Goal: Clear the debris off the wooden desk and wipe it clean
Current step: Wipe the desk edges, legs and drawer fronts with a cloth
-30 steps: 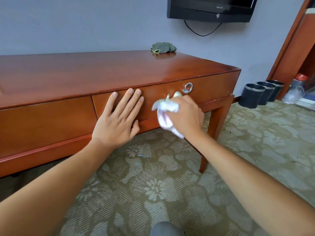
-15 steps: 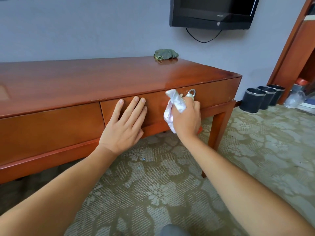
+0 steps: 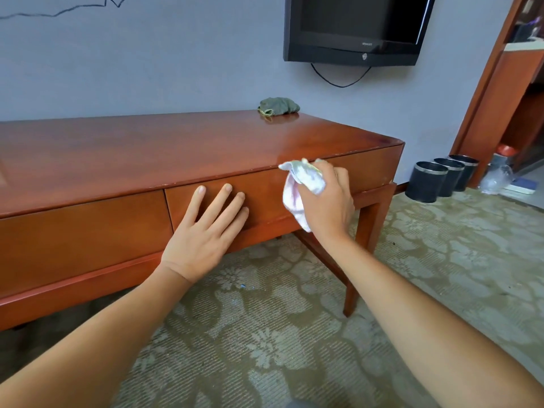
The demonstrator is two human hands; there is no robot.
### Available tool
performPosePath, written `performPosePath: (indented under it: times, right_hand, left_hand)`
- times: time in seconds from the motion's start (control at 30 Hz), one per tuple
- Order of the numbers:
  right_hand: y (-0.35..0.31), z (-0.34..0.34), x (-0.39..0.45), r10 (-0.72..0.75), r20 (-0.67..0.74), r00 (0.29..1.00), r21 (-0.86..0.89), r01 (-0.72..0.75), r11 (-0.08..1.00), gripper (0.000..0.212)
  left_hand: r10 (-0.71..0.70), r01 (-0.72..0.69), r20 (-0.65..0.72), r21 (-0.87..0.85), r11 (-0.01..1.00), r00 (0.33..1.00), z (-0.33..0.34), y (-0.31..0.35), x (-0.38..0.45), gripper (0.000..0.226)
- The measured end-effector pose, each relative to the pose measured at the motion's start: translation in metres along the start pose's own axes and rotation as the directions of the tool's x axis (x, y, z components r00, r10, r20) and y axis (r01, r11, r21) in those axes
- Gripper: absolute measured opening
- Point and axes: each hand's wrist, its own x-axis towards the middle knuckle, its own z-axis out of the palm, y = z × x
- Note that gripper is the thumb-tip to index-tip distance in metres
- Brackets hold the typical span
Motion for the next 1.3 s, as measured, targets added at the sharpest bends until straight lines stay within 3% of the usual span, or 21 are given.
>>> performPosePath:
  times: [0.1, 0.17, 0.23, 0.3, 0.33, 0.4, 0.43, 0.47, 0.57, 0.63, 0.7, 0.77, 0.87, 0.93, 1.0, 1.1, 1.23, 1.3]
  right_hand:
    - [-0.028, 0.013, 0.012, 0.060, -0.111, 0.992, 0.019, -0.058, 0.998, 0.027]
    - [-0.046, 0.024, 0.003, 0.124, -0.100, 0.987, 0.024, -0.122, 0.992, 0.026]
    - [-0.051, 0.031, -0.016, -0.110, -0.020, 0.994, 0.001, 0.110, 0.994, 0.028]
    - [-0.040, 0.030, -0.017, -0.367, 0.089, 0.926, -0.038, 0.371, 0.928, 0.036]
    - [-0.034, 0.027, -0.006, -0.378, 0.105, 0.920, -0.061, 0.386, 0.921, 0.035]
    - [-0.029, 0.021, 0.017, -0.106, 0.035, 0.994, -0.048, 0.108, 0.993, 0.032]
    - [-0.027, 0.021, 0.023, 0.062, -0.017, 0.998, -0.003, -0.062, 0.998, 0.033]
    - [-0.030, 0.024, 0.020, 0.133, -0.054, 0.990, 0.012, -0.133, 0.991, 0.033]
    - [-0.062, 0.035, -0.011, -0.089, -0.042, 0.995, -0.028, 0.088, 0.996, 0.028]
    - [-0.066, 0.038, -0.022, -0.331, 0.086, 0.940, -0.042, 0.335, 0.941, 0.030]
    - [-0.052, 0.031, -0.007, -0.444, 0.161, 0.882, -0.068, 0.459, 0.886, 0.036]
    - [-0.034, 0.015, 0.013, -0.319, 0.138, 0.938, -0.086, 0.332, 0.939, 0.032]
    - [0.004, -0.004, 0.039, -0.011, -0.022, 1.000, -0.161, 0.008, 0.987, 0.030]
    - [0.030, -0.017, 0.056, 0.182, -0.135, 0.974, -0.139, -0.200, 0.970, 0.031]
    - [0.048, -0.025, 0.068, 0.325, -0.122, 0.938, -0.099, -0.337, 0.936, 0.036]
    - [0.044, -0.023, 0.062, 0.343, 0.060, 0.937, -0.063, -0.339, 0.939, 0.032]
    - [0.032, -0.028, 0.026, 0.093, 0.249, 0.964, 0.074, -0.115, 0.991, 0.022]
    - [0.046, -0.036, 0.022, 0.093, 0.277, 0.956, 0.008, -0.099, 0.995, 0.014]
  left_hand:
    - [-0.002, 0.002, 0.001, 0.004, 1.000, 1.000, 0.000, -0.001, -0.001, 0.053]
    - [0.001, -0.001, -0.001, 0.007, 1.000, 1.000, 0.001, 0.000, -0.002, 0.053]
    - [0.001, -0.001, -0.012, 0.008, 1.000, 1.000, 0.003, 0.000, -0.003, 0.052]
    - [-0.005, 0.005, -0.021, 0.015, 1.000, 1.000, 0.004, 0.001, -0.002, 0.051]
    - [-0.005, 0.005, -0.020, 0.013, 1.000, 1.000, 0.004, 0.001, -0.001, 0.051]
    - [-0.003, 0.003, -0.017, -0.001, 1.000, 1.000, 0.004, 0.001, -0.002, 0.051]
    - [-0.004, 0.004, -0.019, -0.001, 1.000, 1.000, 0.004, 0.001, -0.003, 0.051]
    - [-0.005, 0.005, -0.020, 0.002, 1.000, 1.000, 0.005, 0.001, -0.003, 0.051]
    - [0.000, 0.000, -0.023, 0.015, 1.000, 1.000, 0.006, 0.001, -0.001, 0.050]
    - [-0.010, 0.011, -0.031, 0.017, 1.000, 0.999, 0.005, 0.001, 0.000, 0.050]
    - [-0.010, 0.011, -0.031, 0.025, 1.000, 0.999, 0.005, 0.001, -0.001, 0.051]
    - [-0.001, 0.001, -0.016, 0.011, 1.000, 1.000, 0.004, 0.000, -0.002, 0.053]
    - [-0.005, 0.005, -0.014, 0.017, 1.000, 1.000, 0.002, 0.000, -0.003, 0.055]
    - [-0.008, 0.008, -0.009, 0.017, 1.000, 1.000, 0.002, 0.000, -0.002, 0.055]
    - [-0.003, 0.003, 0.008, 0.032, 0.999, 1.000, 0.001, -0.001, -0.002, 0.055]
    - [-0.009, 0.008, 0.027, 0.036, 0.999, 1.000, -0.002, -0.002, 0.000, 0.050]
    - [-0.027, 0.027, 0.071, 0.005, 1.000, 0.997, -0.008, -0.002, 0.002, 0.049]
    - [-0.068, 0.069, 0.071, -0.020, 0.997, 0.995, -0.013, 0.004, 0.010, 0.045]
